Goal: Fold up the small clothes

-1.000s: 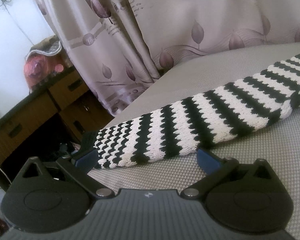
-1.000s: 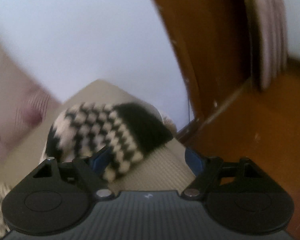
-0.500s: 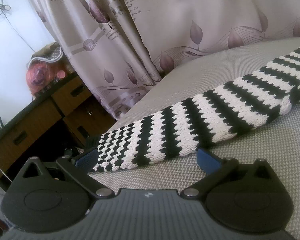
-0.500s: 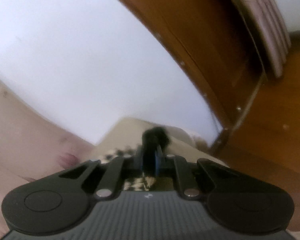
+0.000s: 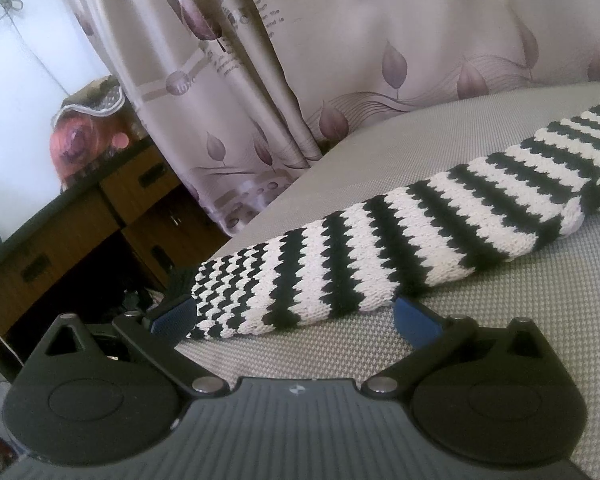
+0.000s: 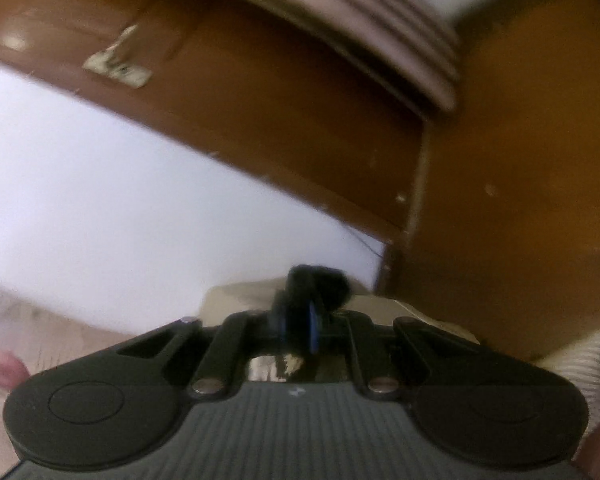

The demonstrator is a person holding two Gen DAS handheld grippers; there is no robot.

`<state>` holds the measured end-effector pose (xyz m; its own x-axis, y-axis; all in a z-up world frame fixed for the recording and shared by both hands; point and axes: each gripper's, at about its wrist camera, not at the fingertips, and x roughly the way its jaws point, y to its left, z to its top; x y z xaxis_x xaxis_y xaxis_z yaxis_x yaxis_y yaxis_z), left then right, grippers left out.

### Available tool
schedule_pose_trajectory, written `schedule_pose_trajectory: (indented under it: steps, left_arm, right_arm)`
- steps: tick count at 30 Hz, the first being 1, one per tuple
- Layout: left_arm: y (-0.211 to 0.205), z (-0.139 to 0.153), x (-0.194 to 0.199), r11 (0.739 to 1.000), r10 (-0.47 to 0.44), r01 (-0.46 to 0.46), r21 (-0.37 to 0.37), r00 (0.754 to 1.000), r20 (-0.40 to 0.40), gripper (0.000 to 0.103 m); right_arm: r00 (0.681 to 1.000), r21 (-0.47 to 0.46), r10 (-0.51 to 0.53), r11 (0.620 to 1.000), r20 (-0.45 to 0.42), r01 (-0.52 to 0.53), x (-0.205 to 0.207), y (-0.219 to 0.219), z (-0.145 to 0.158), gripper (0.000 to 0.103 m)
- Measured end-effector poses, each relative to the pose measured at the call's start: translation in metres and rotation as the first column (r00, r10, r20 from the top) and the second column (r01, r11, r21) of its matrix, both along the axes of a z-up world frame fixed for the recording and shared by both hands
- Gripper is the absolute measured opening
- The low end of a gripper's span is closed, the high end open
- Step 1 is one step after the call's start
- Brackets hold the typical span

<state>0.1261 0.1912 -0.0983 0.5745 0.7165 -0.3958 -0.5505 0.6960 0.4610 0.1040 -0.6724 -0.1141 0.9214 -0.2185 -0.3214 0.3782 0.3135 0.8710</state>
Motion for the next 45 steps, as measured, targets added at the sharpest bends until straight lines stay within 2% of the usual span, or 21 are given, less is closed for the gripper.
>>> schedule_pose_trajectory:
  steps: [4, 6, 7, 10, 11, 13, 15, 16, 17, 18, 21, 25, 27, 32, 37, 45]
  left_arm:
    - [-0.001, 0.000, 0.001, 1.000, 0.002, -0.002, 0.001, 1.000, -0.001, 0.103]
    - [0.000, 0.000, 0.001, 1.000, 0.002, -0.002, 0.001, 1.000, -0.001, 0.103]
    - [0.000, 0.000, 0.001, 1.000, 0.002, -0.002, 0.001, 1.000, 0.000, 0.103]
    - [0.000, -0.001, 0.001, 1.000, 0.002, -0.002, 0.000, 1.000, 0.000, 0.103]
    - [-0.001, -0.001, 0.001, 1.000, 0.002, -0.002, -0.001, 1.000, 0.000, 0.103]
    - [0.000, -0.001, 0.001, 1.000, 0.002, -0.002, 0.000, 1.000, 0.001, 0.103]
    - [0.000, 0.000, 0.001, 1.000, 0.002, -0.002, 0.000, 1.000, 0.001, 0.103]
    - [0.000, 0.000, 0.001, 1.000, 0.002, -0.002, -0.001, 1.000, 0.001, 0.103]
    - [0.000, -0.001, 0.001, 1.000, 0.002, -0.002, 0.000, 1.000, 0.000, 0.103]
    - [0.000, 0.000, 0.001, 1.000, 0.002, -0.002, -0.002, 1.000, 0.001, 0.103]
    - [0.000, 0.000, 0.001, 1.000, 0.003, -0.002, -0.015, 1.000, 0.004, 0.103]
    - [0.007, 0.002, 0.000, 0.997, 0.007, -0.005, -0.074, 1.000, 0.023, 0.103]
    - [0.011, 0.004, -0.002, 0.994, 0.010, -0.006, -0.106, 0.999, 0.033, 0.103]
    - [0.016, 0.005, -0.004, 0.988, 0.011, -0.004, -0.153, 0.999, 0.047, 0.103]
    - [0.017, 0.005, -0.004, 0.987, 0.010, -0.001, -0.162, 0.999, 0.052, 0.103]
    - [0.020, 0.005, -0.006, 0.981, -0.005, 0.018, -0.194, 0.998, 0.067, 0.103]
  right_arm:
    - [0.999, 0.094, 0.036, 0.995, 0.033, -0.039, -0.004, -0.002, -0.016, 0.014]
    - [0.997, 0.131, 0.039, 0.990, 0.073, -0.048, -0.006, -0.005, -0.022, 0.022]
    - [0.995, 0.127, 0.039, 0.991, 0.089, -0.050, -0.006, -0.004, -0.021, 0.031]
    - [0.998, 0.086, 0.040, 0.995, 0.052, -0.045, -0.001, -0.002, -0.012, 0.073]
    - [0.999, 0.081, 0.036, 0.996, 0.039, -0.040, 0.002, 0.000, -0.010, 0.074]
    - [0.999, 0.050, 0.045, 0.998, -0.003, -0.044, 0.010, 0.002, -0.007, 0.073]
    - [0.995, -0.024, 0.061, 0.998, -0.079, -0.063, 0.021, 0.009, -0.001, 0.060]
    - [0.989, -0.061, 0.063, 0.996, -0.131, -0.071, 0.026, 0.014, 0.002, 0.035]
    - [0.984, -0.082, 0.055, 0.994, -0.168, -0.069, 0.030, 0.017, 0.003, 0.019]
    - [0.983, -0.084, 0.045, 0.995, -0.177, -0.061, 0.031, 0.016, 0.003, 0.013]
    - [0.994, -0.107, 0.006, 0.994, -0.110, -0.017, 0.030, 0.026, 0.026, 0.011]
    - [0.990, -0.168, 0.138, 0.977, 0.037, -0.130, 0.051, 0.080, 0.081, 0.011]
    - [0.971, -0.174, 0.212, 0.966, 0.106, -0.192, 0.068, 0.115, 0.106, 0.011]
    - [0.891, -0.183, 0.388, 0.918, 0.234, -0.352, 0.123, 0.218, 0.146, 0.011]
    - [0.800, -0.140, 0.519, 0.854, 0.300, -0.501, 0.182, 0.333, 0.142, 0.011]
    - [0.683, -0.127, 0.695, 0.716, 0.224, -0.686, 0.244, 0.501, 0.090, 0.011]
